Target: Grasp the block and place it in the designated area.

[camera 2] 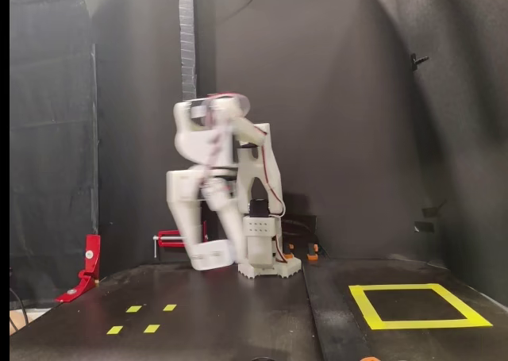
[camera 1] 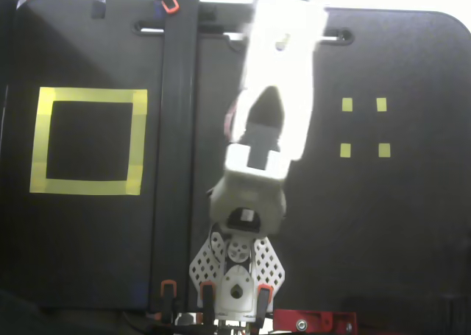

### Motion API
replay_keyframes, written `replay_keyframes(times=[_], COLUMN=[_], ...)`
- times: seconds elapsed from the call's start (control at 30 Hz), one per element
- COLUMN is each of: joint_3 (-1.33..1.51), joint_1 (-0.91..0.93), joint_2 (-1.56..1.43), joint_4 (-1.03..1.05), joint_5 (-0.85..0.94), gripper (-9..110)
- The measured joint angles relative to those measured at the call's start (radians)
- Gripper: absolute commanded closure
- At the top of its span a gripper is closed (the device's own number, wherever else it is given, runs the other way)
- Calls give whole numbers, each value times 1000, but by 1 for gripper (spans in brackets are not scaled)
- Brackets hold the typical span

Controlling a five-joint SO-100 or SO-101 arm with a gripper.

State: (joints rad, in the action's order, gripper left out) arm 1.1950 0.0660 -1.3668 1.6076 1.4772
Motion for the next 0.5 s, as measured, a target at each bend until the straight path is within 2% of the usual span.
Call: replay_keyframes(times=[0.5], joint_3=[0], joint_1=[-374], joint_2=[0], joint_4=[0], joint_5=[-319], gripper=[81])
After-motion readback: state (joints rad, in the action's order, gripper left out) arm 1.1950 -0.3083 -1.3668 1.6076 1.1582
